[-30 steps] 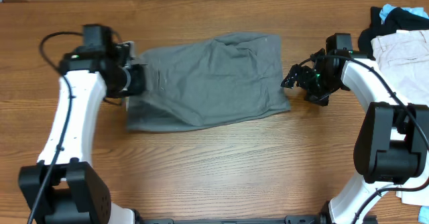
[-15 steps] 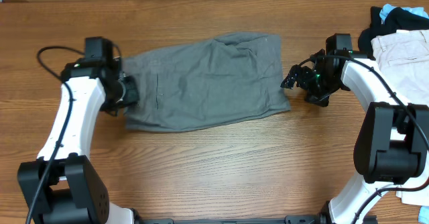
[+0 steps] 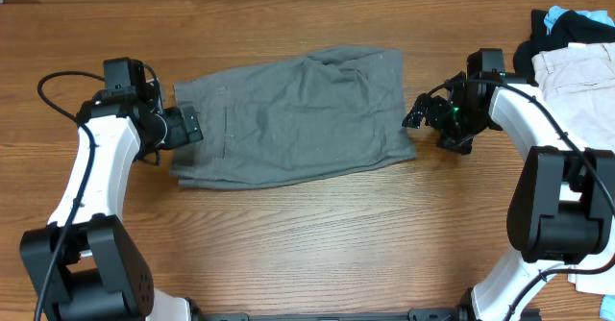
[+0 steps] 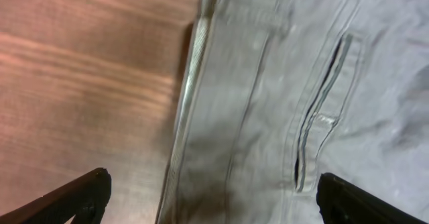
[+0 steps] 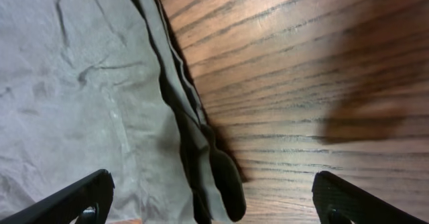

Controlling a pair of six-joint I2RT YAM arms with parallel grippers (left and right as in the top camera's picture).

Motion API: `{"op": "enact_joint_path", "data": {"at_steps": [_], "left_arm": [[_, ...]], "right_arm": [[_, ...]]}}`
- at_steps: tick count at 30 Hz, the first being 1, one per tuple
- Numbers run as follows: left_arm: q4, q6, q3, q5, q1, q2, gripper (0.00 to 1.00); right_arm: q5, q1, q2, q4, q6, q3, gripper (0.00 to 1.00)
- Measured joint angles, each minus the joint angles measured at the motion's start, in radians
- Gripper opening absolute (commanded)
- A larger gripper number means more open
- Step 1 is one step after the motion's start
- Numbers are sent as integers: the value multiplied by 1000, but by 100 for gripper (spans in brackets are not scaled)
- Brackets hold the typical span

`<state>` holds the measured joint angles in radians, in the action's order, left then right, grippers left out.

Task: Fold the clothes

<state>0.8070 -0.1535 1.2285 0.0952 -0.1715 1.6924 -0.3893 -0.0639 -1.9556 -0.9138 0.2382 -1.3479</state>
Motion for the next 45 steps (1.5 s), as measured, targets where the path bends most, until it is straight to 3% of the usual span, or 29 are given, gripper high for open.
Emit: {"op": "enact_joint_path", "data": {"at_steps": [12,17,19,23,24,33,45], "left_arm": [[-19,84,-1,195,-56,233,98],[-14,107,1,268,-58,245,77],[-7,111,3,294,-58,255,73],[26,118,7,346,-55,282,10],[32,122,7,351,-52,289,4],[66,119,12,376,-51,310,4],[354,97,220,212,-211,332,4]], "right_arm": [[0,0,0,-11,0,0,100],[0,0,0,-10,0,0,100],[0,0,0,-11,0,0,100],[0,0,0,-3,0,0,100],[0,0,0,-3,0,0,100],[0,0,0,-48,0,0,100],[0,0,0,-53,0,0,99]]}}
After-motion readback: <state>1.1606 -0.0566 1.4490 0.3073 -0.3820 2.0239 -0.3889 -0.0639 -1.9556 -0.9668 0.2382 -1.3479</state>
